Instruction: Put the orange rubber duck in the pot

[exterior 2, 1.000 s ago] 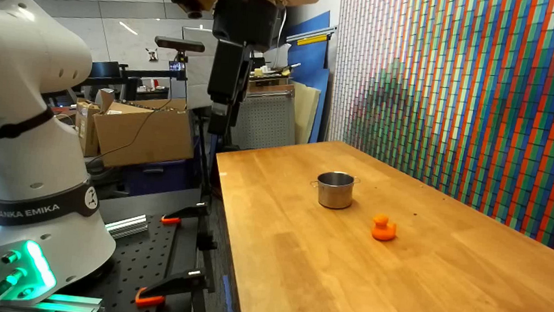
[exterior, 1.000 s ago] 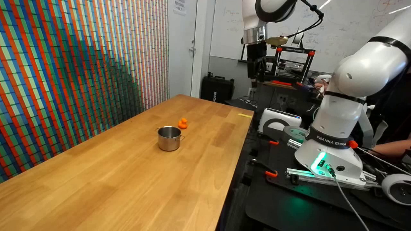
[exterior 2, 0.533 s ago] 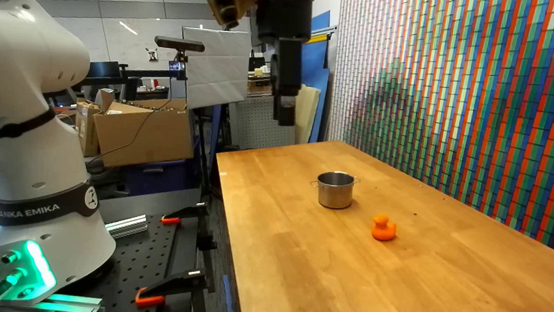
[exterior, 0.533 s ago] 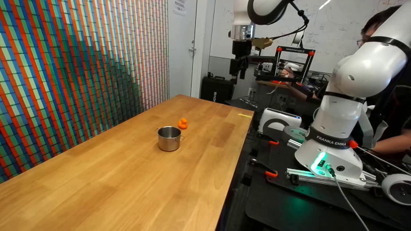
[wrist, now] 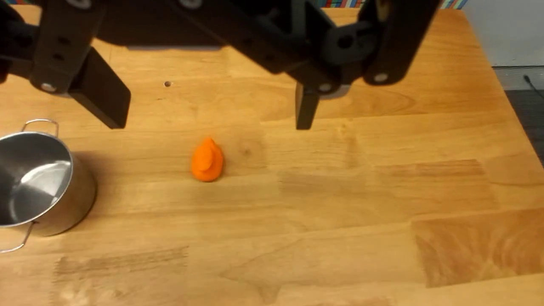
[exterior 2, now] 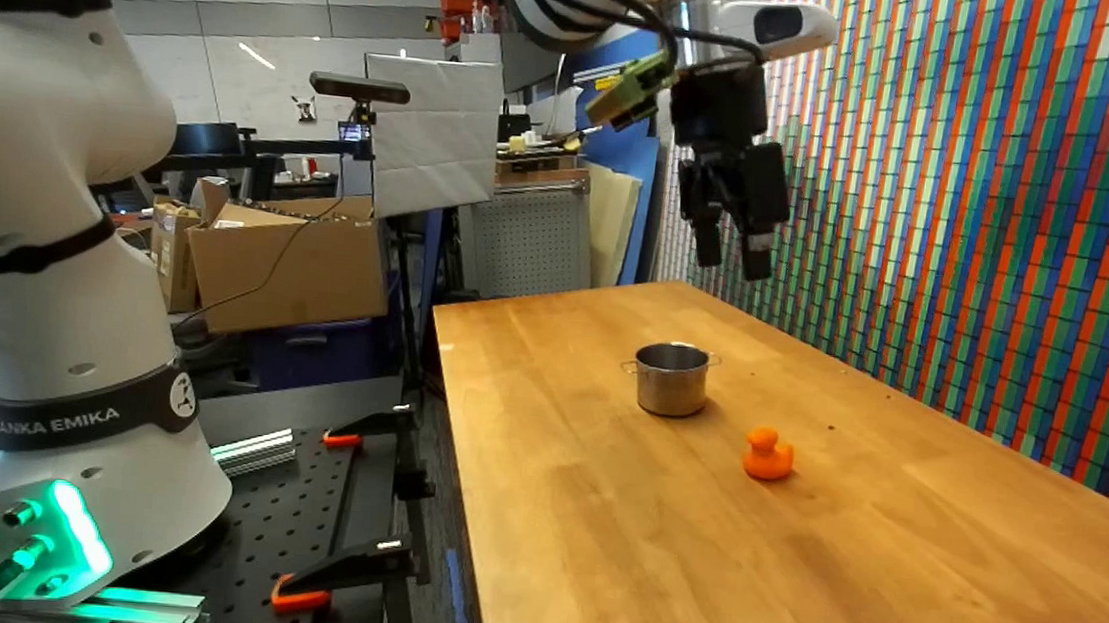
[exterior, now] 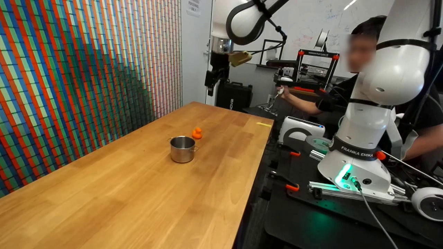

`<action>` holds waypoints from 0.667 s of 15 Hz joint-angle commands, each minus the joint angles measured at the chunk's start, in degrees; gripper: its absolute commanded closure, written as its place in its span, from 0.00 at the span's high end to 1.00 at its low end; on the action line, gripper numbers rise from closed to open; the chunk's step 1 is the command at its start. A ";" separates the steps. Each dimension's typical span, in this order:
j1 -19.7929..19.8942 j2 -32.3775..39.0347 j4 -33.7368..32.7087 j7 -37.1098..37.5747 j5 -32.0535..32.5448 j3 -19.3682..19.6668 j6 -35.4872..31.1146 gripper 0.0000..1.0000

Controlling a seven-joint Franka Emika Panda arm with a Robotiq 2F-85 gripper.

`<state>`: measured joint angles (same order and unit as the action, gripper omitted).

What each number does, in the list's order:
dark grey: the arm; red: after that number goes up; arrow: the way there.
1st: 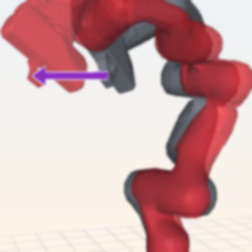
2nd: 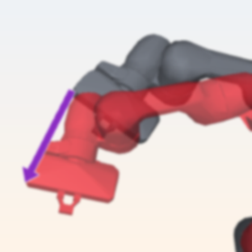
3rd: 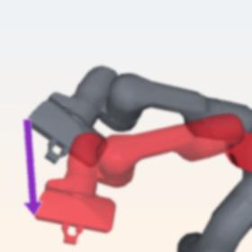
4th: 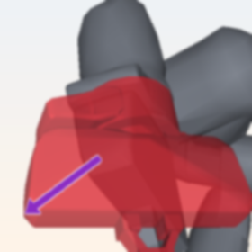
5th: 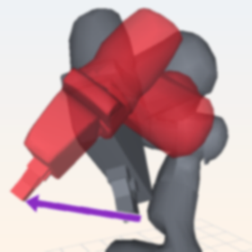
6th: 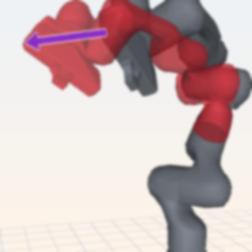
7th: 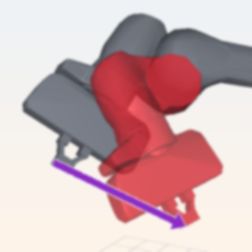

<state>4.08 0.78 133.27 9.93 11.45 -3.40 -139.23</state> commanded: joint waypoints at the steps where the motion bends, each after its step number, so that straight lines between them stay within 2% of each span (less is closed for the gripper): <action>1: -2.15 14.75 -12.77 3.65 3.30 2.07 -0.90 1.00; 6: -5.42 32.15 -26.34 2.92 1.49 4.79 -0.08 1.00; 10: -6.60 41.28 -32.44 1.54 -0.16 5.72 0.91 1.00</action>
<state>-0.97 35.07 107.94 12.31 13.00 0.82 -140.12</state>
